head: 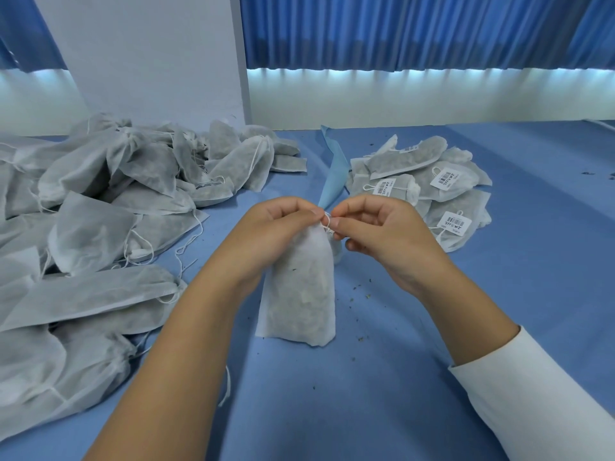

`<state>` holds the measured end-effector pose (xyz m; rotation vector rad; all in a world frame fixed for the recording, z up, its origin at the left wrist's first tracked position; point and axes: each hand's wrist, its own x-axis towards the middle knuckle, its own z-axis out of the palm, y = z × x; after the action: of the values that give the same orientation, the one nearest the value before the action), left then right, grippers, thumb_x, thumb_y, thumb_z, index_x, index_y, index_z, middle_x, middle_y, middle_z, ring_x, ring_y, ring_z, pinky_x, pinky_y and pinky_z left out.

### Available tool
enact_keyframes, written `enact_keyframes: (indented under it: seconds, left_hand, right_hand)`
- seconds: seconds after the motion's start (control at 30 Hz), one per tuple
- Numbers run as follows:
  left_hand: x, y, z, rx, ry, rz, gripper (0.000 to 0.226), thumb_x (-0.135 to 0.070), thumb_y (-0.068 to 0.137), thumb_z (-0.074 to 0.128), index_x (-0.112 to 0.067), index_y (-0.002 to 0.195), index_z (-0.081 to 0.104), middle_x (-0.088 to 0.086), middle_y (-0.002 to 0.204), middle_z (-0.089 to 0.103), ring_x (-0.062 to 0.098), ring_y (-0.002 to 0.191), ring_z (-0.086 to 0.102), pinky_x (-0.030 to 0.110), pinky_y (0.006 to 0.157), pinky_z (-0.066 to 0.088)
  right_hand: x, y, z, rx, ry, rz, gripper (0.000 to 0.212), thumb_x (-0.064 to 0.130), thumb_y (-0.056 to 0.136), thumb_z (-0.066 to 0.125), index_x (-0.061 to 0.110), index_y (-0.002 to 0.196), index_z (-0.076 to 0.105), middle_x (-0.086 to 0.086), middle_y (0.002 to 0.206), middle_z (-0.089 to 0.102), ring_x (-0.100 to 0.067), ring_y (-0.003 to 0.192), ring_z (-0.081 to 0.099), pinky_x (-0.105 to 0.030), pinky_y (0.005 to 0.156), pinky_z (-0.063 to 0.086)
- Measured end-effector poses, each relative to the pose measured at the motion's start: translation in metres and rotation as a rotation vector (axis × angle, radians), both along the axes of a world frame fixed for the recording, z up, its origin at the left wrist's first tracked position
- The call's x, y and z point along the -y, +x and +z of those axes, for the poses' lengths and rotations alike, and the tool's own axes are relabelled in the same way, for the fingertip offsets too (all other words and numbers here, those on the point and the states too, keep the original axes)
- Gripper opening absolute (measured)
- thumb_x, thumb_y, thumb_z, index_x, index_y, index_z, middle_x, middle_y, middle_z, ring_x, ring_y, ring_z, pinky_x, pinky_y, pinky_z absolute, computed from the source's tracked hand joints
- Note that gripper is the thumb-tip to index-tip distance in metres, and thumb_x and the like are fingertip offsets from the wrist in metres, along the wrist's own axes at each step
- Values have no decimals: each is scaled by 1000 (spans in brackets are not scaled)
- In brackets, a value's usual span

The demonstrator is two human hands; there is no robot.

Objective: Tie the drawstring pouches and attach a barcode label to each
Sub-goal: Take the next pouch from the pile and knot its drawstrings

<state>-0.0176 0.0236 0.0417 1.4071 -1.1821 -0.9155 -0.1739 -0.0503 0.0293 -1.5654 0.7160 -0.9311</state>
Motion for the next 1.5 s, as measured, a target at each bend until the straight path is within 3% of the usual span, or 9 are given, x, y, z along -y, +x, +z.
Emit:
enact_keyframes:
  seconds: [0.2,0.4,0.57,0.7,1.03,1.1,1.2,1.4,1.5]
  left_hand:
    - [1,-1,0,-12,-30,28,21,-19,95,61,-23,81,75,-13,85,72,0,83,61,21,77,41]
    - [4,1,-3,-12,-35,32,20,-24,94,63,-24,80,77,-4,93,77,9,92,69,25,88,49]
    - [10,-3,-7,-63,43,137,24,-26,95,58,-25,76,73,-11,82,72,11,83,64,28,78,45]
    - [8,-6,-6,-99,94,-10,25,-15,95,53,-19,92,77,-3,90,76,9,82,66,20,67,49]
    - [6,-4,-5,-95,129,11,25,-34,71,70,-13,84,75,4,77,64,20,76,54,34,73,38]
    - [8,-3,-7,-39,102,41,11,-29,82,70,-19,78,73,-3,71,63,12,68,54,25,68,39]
    - [11,-2,-10,44,67,87,21,-22,92,60,-25,74,70,-19,56,59,-3,48,49,11,47,35]
    - [15,-7,-12,120,3,174,23,-24,95,56,-28,75,66,-17,67,63,4,60,51,20,59,39]
    - [14,-10,-10,178,4,153,19,-26,96,54,-28,80,64,-18,60,64,2,44,46,14,46,36]
  right_hand:
    - [-1,2,-2,31,-42,12,15,2,86,69,14,85,78,-2,78,75,-8,71,68,-17,68,54]
    - [-2,3,-4,40,-119,-49,11,3,84,73,8,91,78,-10,85,76,-27,84,73,-28,83,59]
    - [0,4,-6,73,-94,-115,9,1,84,72,5,90,77,-8,85,77,-27,84,73,-33,84,59]
    - [0,4,-5,54,-147,-139,9,4,84,74,5,91,77,-3,86,77,-18,83,74,-30,82,59]
    - [0,3,-5,79,-225,-160,15,3,84,72,17,85,77,3,83,77,-13,81,74,-25,79,58]
    - [1,2,-5,74,-225,-158,14,3,84,72,16,86,78,2,84,77,-15,82,74,-28,81,59]
    - [1,2,-5,77,-214,-159,12,4,84,72,14,87,78,0,83,77,-17,82,74,-31,83,59]
    - [2,3,-3,81,-168,-149,12,2,85,70,13,83,75,0,78,75,-15,73,72,-27,76,59]
    - [4,2,-2,75,-174,-164,14,0,86,67,12,80,71,4,73,72,-11,70,68,-19,68,55]
